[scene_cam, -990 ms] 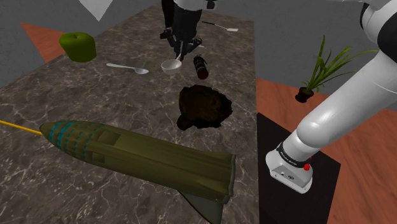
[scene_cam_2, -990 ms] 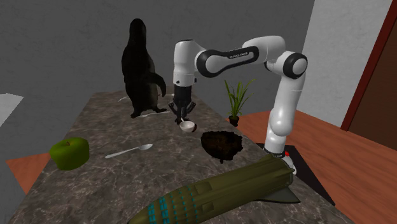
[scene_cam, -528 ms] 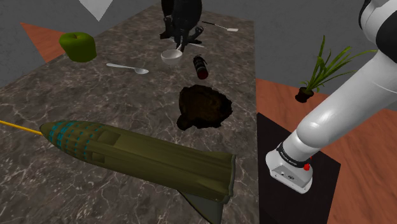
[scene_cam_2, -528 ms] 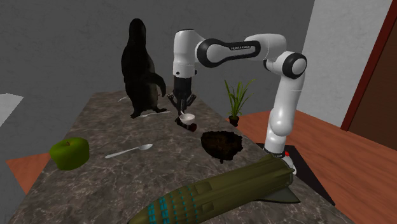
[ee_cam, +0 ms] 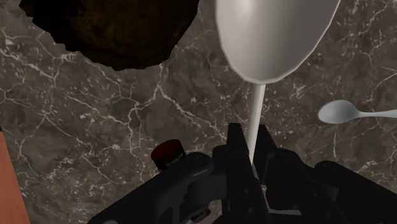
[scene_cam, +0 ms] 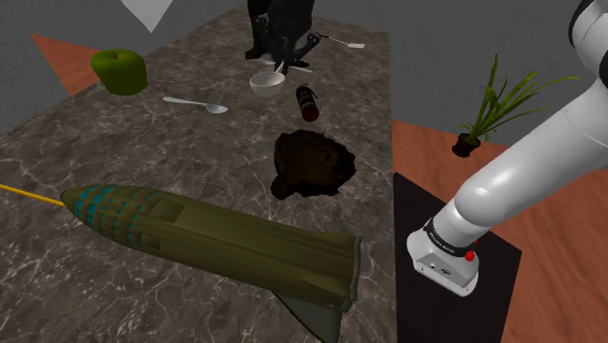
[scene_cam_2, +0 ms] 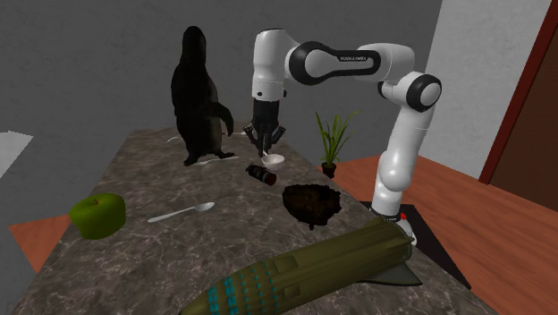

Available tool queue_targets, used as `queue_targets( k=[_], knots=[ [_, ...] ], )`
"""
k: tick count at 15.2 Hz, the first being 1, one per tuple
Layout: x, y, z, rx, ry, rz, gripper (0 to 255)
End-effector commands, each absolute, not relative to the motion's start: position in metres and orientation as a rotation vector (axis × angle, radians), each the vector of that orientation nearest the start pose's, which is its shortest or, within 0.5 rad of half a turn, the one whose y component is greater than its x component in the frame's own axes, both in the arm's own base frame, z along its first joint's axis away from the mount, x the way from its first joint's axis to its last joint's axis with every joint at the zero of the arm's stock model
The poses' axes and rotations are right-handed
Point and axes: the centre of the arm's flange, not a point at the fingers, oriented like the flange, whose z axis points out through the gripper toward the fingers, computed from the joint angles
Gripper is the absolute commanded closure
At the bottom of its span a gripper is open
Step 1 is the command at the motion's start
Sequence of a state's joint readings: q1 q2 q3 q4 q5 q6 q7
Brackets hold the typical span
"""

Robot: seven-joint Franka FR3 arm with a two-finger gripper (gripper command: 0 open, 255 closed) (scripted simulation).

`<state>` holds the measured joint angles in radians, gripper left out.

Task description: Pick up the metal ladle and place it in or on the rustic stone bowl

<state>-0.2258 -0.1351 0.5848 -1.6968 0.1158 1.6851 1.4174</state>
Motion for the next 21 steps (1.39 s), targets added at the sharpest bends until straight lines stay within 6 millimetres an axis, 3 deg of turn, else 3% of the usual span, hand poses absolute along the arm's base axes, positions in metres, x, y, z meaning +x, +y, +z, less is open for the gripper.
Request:
queue_targets(
  k=[1, 12, 21],
  knots=[
    [0.459, 0.226, 0.635, -2.615, 1.544, -0.049, 255],
    [0.333, 0.285, 0.644, -2.615, 1.544, -0.049, 255],
    [0.333, 0.285, 0.597, -2.615, 1.544, -0.049, 255]
  ],
)
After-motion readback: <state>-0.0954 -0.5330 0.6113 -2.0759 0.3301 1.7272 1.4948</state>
